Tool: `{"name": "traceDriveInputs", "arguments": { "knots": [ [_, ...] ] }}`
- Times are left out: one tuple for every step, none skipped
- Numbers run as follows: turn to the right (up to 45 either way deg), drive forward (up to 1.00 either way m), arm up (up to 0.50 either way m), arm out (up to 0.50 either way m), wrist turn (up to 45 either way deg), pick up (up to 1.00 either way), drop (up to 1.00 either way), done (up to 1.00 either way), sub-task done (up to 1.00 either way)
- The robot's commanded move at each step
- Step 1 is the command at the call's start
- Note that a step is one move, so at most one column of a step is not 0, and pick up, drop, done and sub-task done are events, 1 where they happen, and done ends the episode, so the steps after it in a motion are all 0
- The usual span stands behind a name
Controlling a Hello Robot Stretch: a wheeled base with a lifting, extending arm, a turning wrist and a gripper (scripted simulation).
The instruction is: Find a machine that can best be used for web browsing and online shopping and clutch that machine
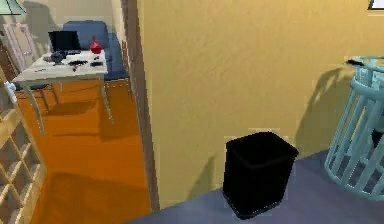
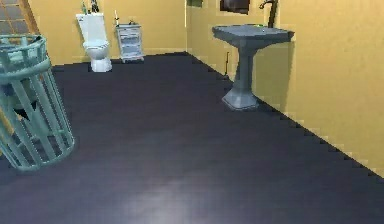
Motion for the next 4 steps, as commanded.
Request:
{"name": "traceDriveInputs", "arguments": {
  "knots": [
    [-18.0, 0.00, 0.00, 0.00, 0.0, 0.00, 0.00, 0.00, 0.00],
    [0.0, 0.05, 0.00, 0.00, 0.0, 0.00, 0.00, 0.00, 0.00],
    [-12.0, 0.00, 0.00, 0.00, 0.0, 0.00, 0.00, 0.00, 0.00],
    [-3.0, 0.00, 0.00, 0.00, 0.0, 0.00, 0.00, 0.00, 0.00]
  ]
}}
